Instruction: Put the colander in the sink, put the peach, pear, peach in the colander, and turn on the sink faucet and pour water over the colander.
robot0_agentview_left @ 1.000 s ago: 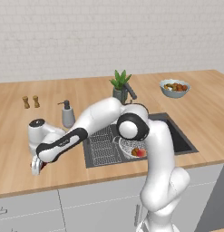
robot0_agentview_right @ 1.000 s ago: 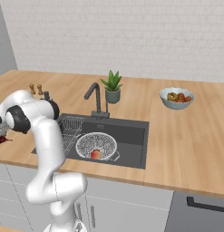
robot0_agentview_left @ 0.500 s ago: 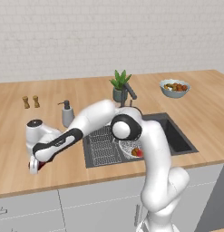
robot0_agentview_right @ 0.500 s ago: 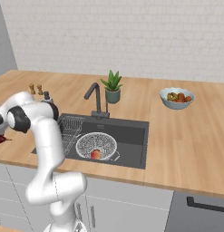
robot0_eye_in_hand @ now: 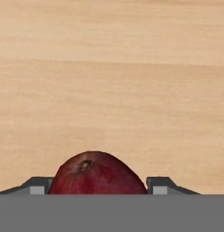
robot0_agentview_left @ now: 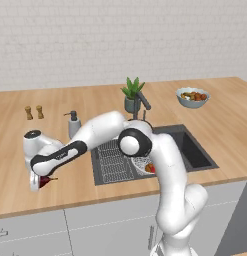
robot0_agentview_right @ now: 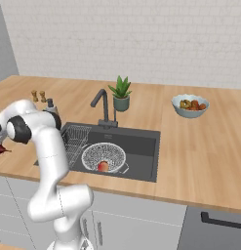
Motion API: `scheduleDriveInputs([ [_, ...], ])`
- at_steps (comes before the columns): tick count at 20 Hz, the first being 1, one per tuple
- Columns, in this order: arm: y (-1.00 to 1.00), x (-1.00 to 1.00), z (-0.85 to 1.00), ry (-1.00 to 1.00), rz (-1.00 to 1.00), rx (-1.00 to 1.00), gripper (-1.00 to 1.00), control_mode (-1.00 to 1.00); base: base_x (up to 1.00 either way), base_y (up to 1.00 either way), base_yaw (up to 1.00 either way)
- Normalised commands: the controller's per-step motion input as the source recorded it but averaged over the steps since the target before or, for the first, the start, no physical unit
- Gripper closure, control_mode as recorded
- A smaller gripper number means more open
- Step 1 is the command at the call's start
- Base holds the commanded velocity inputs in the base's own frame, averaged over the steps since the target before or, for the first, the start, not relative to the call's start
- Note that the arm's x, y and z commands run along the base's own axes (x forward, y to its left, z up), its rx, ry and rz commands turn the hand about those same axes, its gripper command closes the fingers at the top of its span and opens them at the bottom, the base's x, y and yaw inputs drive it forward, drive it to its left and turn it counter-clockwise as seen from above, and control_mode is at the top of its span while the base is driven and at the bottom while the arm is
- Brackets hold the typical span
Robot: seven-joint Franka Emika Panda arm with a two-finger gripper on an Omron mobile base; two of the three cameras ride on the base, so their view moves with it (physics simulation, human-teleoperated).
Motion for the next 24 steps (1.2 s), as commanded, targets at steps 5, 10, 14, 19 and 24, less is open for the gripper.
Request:
scheduleDriveInputs([
  [5, -0.72, -0.20, 0.12, 0.00, 0.00, 0.00, 1.00, -1.00, 0.00, 0.00, 0.00],
  [10, -0.91, -0.41, 0.28, 0.00, -0.05, 0.01, 1.00, -1.00, 0.00, 0.00, 0.00],
  [14, -0.97, -0.45, 0.25, 0.00, -0.15, 0.03, 1.00, -1.00, 0.00, 0.00, 0.00],
  [19, -0.98, -0.20, 0.31, 0.00, -0.25, 0.02, 1.00, -1.00, 0.00, 0.00, 0.00],
  [24, -0.96, 0.00, 0.33, 0.00, -0.32, 0.00, 1.00, -1.00, 0.00, 0.00, 0.00],
])
